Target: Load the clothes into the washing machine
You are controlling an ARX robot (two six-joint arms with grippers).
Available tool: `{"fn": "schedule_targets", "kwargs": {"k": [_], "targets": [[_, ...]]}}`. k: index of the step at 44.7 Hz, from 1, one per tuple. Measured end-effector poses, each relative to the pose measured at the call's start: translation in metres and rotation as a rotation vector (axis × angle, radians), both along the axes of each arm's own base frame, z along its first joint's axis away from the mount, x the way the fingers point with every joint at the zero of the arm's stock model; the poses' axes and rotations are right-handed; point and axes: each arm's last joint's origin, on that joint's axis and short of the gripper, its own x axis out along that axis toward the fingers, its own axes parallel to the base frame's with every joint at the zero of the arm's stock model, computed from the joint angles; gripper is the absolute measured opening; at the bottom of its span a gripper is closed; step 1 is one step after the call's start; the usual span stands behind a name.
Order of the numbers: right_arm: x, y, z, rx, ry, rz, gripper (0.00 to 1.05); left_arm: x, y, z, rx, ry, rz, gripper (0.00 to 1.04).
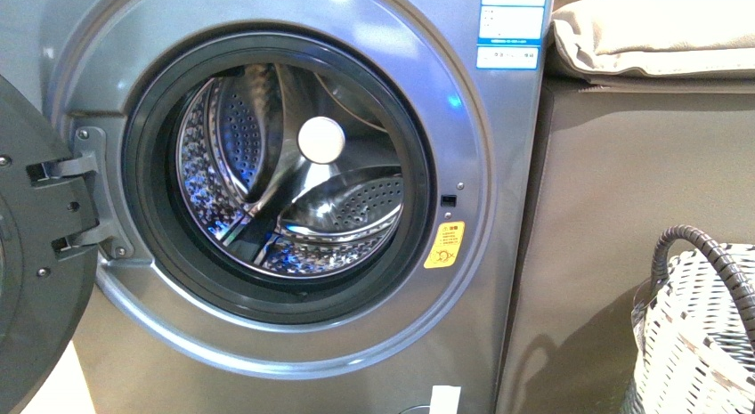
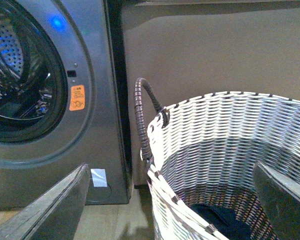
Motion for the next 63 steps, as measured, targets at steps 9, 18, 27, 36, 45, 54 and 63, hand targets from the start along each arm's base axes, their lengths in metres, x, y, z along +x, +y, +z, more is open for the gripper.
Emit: {"fn": "schedule_targets", "kwargs": {"k": [9,18,27,36,45,54,63], "targets": [[0.000,0.000,0.000,0.000,0.000,0.000,0.97,0.000,0.000,0.000,0.000,0.000,0.000,0.98],[0.000,0.000,0.000,0.000,0.000,0.000,0.97,0.000,0.000,0.000,0.000,0.000,0.000,0.98],[0.000,0.000,0.000,0.000,0.000,0.000,0.97,0.000,0.000,0.000,0.000,0.000,0.000,0.98],[0.000,0.000,0.000,-0.001,0.002,0.011,0.97,0.000,0.000,0.000,0.000,0.000,0.000,0.98],[0.018,-0.023,0.017,-0.029,-0.040,0.060,0.97,0.000,0.000,0.000,0.000,0.000,0.001,0.98],[0.057,-0.054,0.055,-0.073,-0.116,0.007,0.97,0.000,0.000,0.000,0.000,0.000,0.000,0.98],[0.110,-0.087,0.068,-0.031,-0.023,-0.070,0.97,0.000,0.000,0.000,0.000,0.000,0.000,0.98]]}}
